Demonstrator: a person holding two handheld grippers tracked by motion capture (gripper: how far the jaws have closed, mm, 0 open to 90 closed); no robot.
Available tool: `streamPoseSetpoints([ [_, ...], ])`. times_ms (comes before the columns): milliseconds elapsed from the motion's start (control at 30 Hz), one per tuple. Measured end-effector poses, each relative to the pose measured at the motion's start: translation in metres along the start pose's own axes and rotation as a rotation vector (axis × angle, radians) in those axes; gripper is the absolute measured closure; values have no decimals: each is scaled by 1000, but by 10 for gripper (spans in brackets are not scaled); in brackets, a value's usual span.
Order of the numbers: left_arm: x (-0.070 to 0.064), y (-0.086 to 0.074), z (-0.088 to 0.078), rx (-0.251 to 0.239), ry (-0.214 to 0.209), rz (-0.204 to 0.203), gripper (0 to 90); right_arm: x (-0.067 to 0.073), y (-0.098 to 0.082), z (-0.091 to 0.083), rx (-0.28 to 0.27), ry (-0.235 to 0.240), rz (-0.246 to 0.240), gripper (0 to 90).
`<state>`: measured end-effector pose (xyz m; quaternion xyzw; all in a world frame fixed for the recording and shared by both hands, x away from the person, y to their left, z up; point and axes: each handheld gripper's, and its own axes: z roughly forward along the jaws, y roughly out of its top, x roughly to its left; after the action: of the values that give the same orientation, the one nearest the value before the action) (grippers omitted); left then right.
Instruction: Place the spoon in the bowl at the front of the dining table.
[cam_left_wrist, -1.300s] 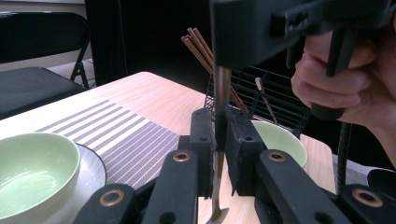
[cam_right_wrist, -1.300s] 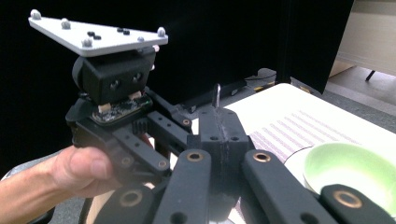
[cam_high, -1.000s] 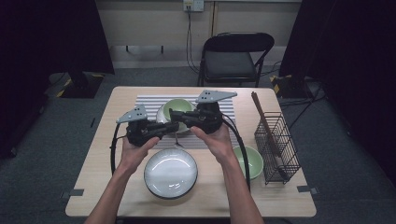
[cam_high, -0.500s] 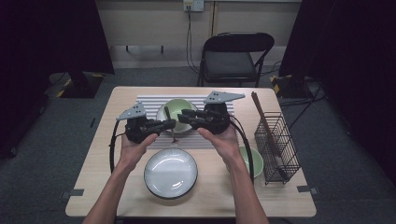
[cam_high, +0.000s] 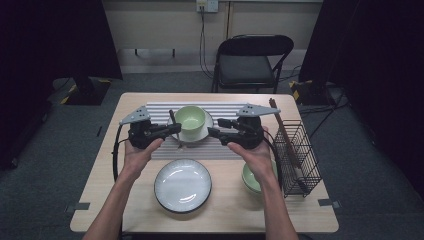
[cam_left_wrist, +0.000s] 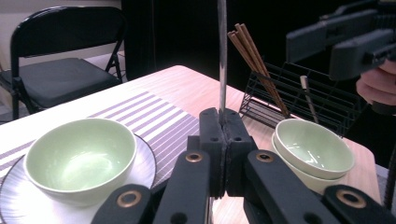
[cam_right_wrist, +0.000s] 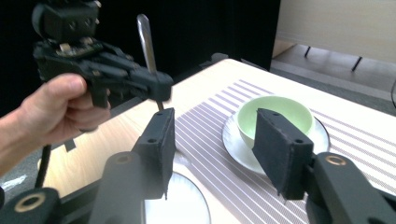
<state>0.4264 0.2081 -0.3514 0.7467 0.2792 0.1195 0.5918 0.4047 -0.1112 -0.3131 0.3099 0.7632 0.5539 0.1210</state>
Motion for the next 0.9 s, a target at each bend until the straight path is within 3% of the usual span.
streamPoseSetpoints([
  [333,14,-3,2,-4,34,-24,895,-14,-18,-18,24,-62,26,415],
  [500,15,4,2,14,32,-1,895,-17,-25,-29,27,-88,30,405],
  [900,27,11,11,-17,69,2,895,-35,-40,-57,40,-168,56,397],
])
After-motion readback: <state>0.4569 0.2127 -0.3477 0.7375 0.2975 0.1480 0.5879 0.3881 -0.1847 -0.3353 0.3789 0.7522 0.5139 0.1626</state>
